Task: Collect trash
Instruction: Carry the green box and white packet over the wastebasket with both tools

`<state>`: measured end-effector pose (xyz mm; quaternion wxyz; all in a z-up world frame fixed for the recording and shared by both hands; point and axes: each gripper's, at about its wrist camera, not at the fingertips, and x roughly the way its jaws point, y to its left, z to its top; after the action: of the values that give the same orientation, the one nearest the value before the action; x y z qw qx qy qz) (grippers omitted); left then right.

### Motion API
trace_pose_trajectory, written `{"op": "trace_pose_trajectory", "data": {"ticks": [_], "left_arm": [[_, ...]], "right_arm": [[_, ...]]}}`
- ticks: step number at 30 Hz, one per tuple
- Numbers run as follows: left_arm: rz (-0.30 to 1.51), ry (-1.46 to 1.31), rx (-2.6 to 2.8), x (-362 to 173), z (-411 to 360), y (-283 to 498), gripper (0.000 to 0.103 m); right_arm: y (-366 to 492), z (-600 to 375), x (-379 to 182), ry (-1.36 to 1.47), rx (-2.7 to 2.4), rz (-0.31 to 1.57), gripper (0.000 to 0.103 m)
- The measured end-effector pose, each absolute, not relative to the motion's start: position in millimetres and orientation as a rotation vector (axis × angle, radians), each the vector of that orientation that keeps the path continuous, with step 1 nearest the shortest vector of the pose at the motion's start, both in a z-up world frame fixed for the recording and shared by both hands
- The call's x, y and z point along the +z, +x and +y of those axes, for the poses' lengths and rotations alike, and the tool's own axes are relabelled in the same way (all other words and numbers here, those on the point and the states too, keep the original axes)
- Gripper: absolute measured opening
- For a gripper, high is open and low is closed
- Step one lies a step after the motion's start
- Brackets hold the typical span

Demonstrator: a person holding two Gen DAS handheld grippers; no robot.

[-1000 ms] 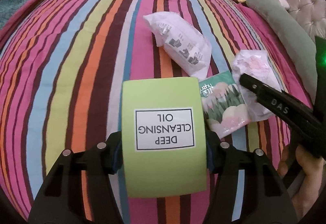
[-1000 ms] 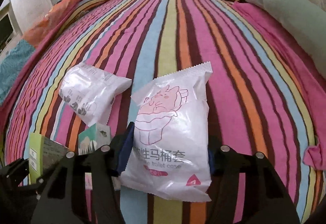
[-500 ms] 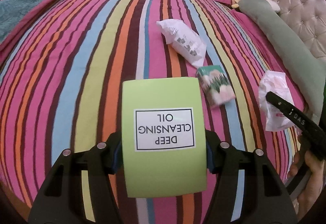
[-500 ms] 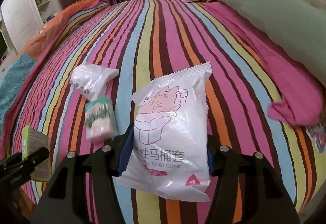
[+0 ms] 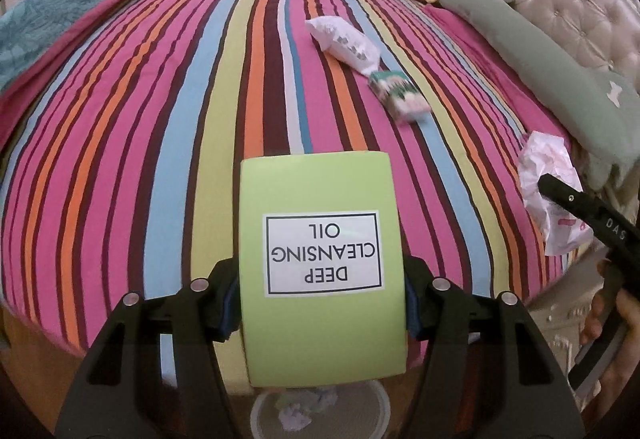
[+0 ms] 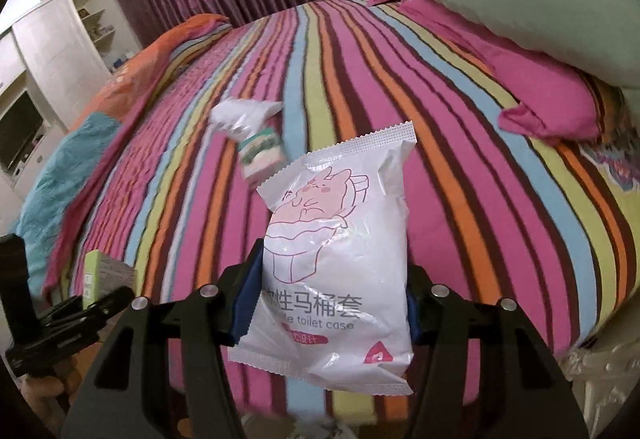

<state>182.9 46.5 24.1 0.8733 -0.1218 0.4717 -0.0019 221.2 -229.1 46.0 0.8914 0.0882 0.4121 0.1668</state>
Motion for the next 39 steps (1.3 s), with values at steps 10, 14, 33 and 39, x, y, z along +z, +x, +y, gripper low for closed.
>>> {"op": "trace_pose_trajectory", "data": {"ticks": [10, 14, 33, 39], "left_arm": [[1.032, -0.21, -0.074, 7, 34, 94, 0.059], [1.078, -0.206, -0.095, -8, 27, 64, 0.059], [1.507, -0.205, -0.118, -138, -6, 47, 0.059], [1.632, -0.207, -0.104, -175, -12, 55, 0.059]], "right_arm": [[131, -224, 29, 0.229, 0.442, 0.916, 0.054], [104, -217, 10, 0.221, 0.461, 0.98, 0.054], [77, -187, -124, 0.207, 0.435, 1.489, 0.054], [90, -176, -152, 0.224, 0.413, 1.62, 0.054]]}}
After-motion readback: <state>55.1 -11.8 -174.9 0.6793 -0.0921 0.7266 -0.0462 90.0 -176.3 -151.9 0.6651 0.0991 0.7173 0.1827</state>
